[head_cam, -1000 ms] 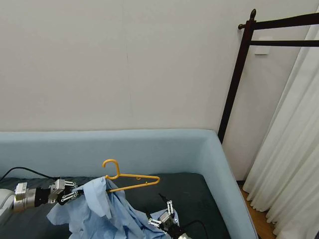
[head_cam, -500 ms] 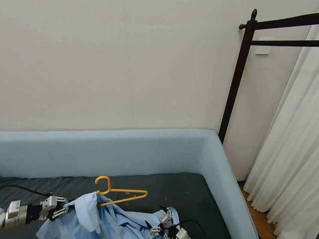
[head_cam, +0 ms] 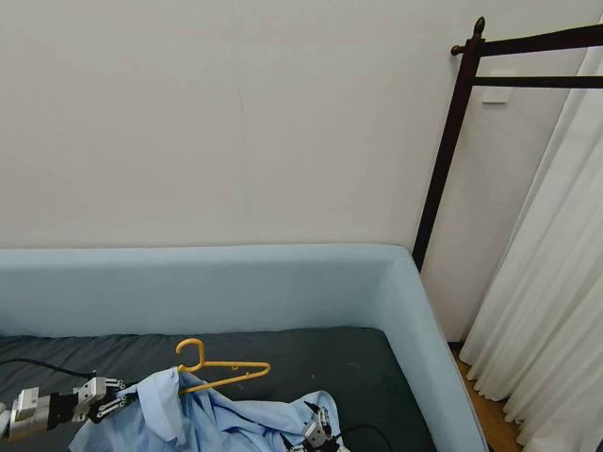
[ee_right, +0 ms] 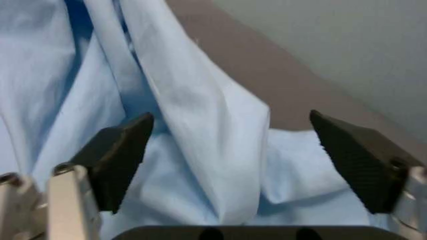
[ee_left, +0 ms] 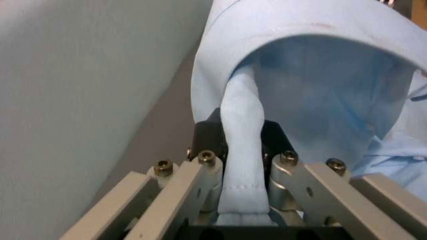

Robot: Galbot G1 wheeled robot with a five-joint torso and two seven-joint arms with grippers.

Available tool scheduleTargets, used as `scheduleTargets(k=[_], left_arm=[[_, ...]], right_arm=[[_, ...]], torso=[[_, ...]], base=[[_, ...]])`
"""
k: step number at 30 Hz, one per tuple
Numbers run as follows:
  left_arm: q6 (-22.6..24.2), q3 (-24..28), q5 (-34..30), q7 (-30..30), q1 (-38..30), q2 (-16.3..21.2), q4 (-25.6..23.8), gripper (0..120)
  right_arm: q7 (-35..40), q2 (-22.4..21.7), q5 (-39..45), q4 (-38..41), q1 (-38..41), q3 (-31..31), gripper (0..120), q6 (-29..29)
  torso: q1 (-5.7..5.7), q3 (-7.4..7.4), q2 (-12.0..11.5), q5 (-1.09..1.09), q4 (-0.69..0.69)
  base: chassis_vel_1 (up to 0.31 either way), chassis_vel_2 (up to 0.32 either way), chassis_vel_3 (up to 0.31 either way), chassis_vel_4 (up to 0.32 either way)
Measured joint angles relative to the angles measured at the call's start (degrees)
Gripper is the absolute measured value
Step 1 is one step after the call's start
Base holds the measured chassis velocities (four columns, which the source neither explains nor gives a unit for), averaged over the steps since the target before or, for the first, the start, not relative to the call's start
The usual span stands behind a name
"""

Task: Pick up the clothes from the sofa and hang them on the clothes hanger.

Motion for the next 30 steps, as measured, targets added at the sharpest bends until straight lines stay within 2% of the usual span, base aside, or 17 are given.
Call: scheduleTargets(k=[1,3,5,6,8,10,13,15,17,19,23,25,30], left_arm=[[0.0,0.0,0.0,0.0,0.0,0.0,-0.2,6],[0.0,0.1,-0.2,-0.1,0.2,0.0,-1.3,6],[-0.1,0.1,-0.3,-0.1,0.3,0.0,-1.5,6],[-0.2,0.2,-0.4,-0.1,0.4,0.0,-1.7,6],[-0.3,0.2,-0.5,-0.2,0.4,-0.2,-1.8,6],[-0.4,0.3,-0.5,-0.2,0.4,-0.3,-1.8,6],[-0.6,0.5,-0.6,-0.2,0.1,-0.7,-1.8,6],[-0.7,0.6,-0.7,-0.2,-0.2,-0.8,-1.6,6],[-1.0,0.8,-0.8,-0.2,-0.9,-1.0,-1.0,6],[-1.0,0.8,-0.9,-0.2,-1.1,-1.0,-0.8,6],[-1.2,1.0,-2.4,-0.2,-2.2,-1.2,0.4,6],[-1.2,1.1,-3.3,-0.2,-2.6,-1.3,0.7,6],[-4.1,1.5,-10.8,-1.2,-3.0,-1.3,1.9,6]], right_arm=[[-0.1,0.2,-0.1,-0.5,0.2,0.1,85,0.0],[-0.4,1.5,-0.6,-3.7,1.4,0.9,72,0.0],[-0.5,1.6,-0.6,-4.0,1.5,1.0,70,0.0],[-0.5,2.0,-0.5,-5.2,2.1,1.3,62,0.0],[-0.5,2.4,-0.1,-6.2,2.7,1.6,53,0.0],[-0.6,2.6,0.1,-6.6,3.0,1.7,50,0.0],[-0.9,2.9,1.6,-6.6,3.2,1.8,35,0.0],[-1.0,2.7,2.4,-6.0,3.2,1.7,32,0.0],[-1.0,2.2,5.6,-4.1,2.8,1.2,20,-0.2],[-1.1,2.0,7.1,-3.4,2.7,1.0,17,-0.5],[-1.2,1.3,16.9,0.7,2.3,0.7,0,-2.3],[-1.0,1.2,19.5,2.0,2.3,0.8,0,-3.1],[0.6,0.8,26.6,6.9,3.7,2.4,0,-5.2]], torso=[[0.0,0.0,0.0,0.0,0.0],[0.0,0.0,0.0,0.0,0.0],[0.0,0.0,0.0,0.0,0.0],[0.0,0.0,0.0,-0.01,0.0],[0.0,0.0,0.0,0.0,0.0],[0.0,0.0,0.0,-0.01,0.0],[0.0,0.0,0.0,-0.01,0.0],[0.0,0.0,0.0,-0.01,0.0],[0.0,0.0,0.0,0.0,0.0],[0.0,0.0,0.0,-0.01,0.0],[0.0,0.0,0.0,-0.01,0.0],[0.0,0.0,0.0,-0.01,0.0],[0.0,0.0,0.0,-0.02,0.0]], base=[[0.0,0.0,0.0,0.0],[0.0,0.0,0.0,0.0],[0.0,0.0,0.0,0.0],[0.0,0.0,0.0,0.0],[0.0,0.0,0.0,0.0],[0.0,0.0,0.0,0.0],[0.0,0.0,0.0,0.0],[0.0,0.0,0.0,0.0],[0.0,0.0,0.0,0.0],[0.0,0.0,0.0,0.0],[0.0,0.0,0.0,0.0],[0.0,0.0,0.0,0.0],[0.0,0.0,0.0,0.0]])
